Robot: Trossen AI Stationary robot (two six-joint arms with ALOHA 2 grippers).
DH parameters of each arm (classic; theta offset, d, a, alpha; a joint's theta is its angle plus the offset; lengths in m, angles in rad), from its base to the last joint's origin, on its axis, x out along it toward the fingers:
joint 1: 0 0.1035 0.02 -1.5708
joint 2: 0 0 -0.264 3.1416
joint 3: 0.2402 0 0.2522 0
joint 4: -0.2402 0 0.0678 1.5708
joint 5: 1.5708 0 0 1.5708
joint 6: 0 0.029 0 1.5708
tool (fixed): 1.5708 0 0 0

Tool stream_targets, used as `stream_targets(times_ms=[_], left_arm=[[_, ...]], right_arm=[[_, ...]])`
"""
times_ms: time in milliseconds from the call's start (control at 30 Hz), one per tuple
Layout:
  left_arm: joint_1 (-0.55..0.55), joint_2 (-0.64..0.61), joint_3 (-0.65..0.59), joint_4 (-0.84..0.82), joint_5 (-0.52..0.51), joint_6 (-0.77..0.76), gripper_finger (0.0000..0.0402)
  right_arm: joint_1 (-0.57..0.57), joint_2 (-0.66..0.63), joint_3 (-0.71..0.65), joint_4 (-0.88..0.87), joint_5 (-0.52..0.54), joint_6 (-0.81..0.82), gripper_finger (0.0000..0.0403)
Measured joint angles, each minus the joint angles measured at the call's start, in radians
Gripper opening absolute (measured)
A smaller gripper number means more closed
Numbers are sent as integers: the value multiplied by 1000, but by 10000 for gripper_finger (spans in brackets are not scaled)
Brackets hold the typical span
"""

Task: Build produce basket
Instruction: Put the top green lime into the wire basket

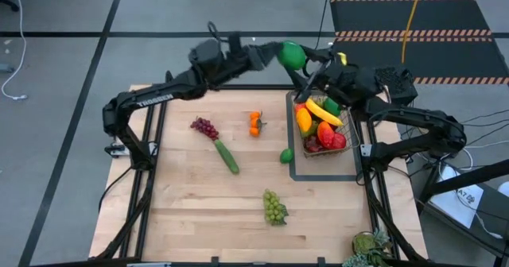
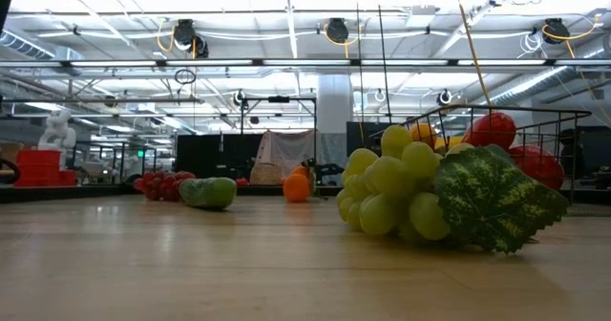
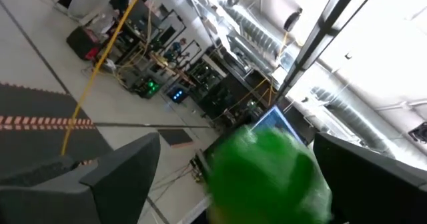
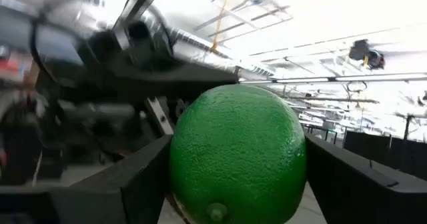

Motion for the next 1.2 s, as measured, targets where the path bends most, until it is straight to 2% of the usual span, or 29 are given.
stream_targets(times_ms=[167, 333, 633, 833, 1000, 1200], left_arm=[[58, -89, 0, -146, 77, 41, 379], [95, -212, 0, -391, 83, 139, 382], [121, -370, 0, -978, 86, 352, 367], [119, -400, 0, -1346, 65, 414, 344], [87, -404, -1, -1567, 64, 404, 320], [36, -403, -49, -1609, 64, 436, 293]], right_arm=[[63, -31, 2, -11, 132, 179, 301], [128, -71, 2, -27, 210, 389, 301], [217, -108, 2, -57, 206, 832, 302], [267, -105, 1, -56, 203, 1032, 302], [274, -105, 0, 117, 261, 1127, 302], [274, -105, 0, 385, 383, 1073, 302]])
